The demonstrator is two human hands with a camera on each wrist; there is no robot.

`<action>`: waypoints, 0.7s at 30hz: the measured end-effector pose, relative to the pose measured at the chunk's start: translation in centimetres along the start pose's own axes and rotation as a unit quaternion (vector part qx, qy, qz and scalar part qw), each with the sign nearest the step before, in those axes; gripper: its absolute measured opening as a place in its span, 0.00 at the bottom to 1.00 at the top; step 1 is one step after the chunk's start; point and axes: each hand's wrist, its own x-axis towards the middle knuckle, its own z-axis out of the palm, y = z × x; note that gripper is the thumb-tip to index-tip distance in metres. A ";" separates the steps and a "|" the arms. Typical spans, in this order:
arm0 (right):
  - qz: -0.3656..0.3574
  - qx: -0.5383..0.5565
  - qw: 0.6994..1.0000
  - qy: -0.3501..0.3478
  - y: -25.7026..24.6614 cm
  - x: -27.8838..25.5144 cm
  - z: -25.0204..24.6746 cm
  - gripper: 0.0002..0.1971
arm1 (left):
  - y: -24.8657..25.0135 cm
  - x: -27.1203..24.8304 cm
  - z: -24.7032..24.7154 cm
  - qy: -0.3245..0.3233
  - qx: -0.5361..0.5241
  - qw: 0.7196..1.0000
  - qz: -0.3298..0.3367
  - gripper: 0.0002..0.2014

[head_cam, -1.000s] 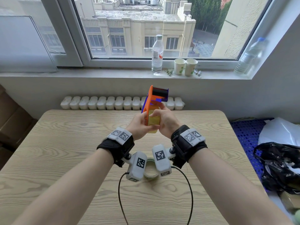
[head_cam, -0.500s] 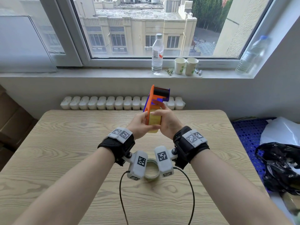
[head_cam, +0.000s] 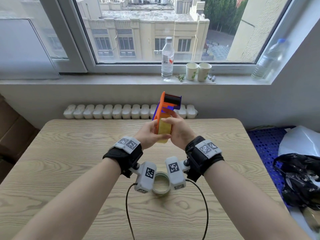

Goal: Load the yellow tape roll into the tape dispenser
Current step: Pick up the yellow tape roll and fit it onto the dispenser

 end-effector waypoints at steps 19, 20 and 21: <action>-0.023 -0.096 0.994 -0.038 -1.0 -1.5 0.2 0.29 | 1.4 -0.8 -2.2 -0.058 -0.228 0.970 -0.059 0.25; -0.024 -0.096 0.994 -0.044 -1.0 -1.6 0.3 0.29 | 1.6 -0.9 -2.3 -0.053 -0.244 0.965 -0.075 0.25; -0.025 -0.094 0.994 -0.049 -1.1 -1.7 0.4 0.29 | 1.7 -1.0 -2.4 -0.044 -0.258 0.961 -0.089 0.24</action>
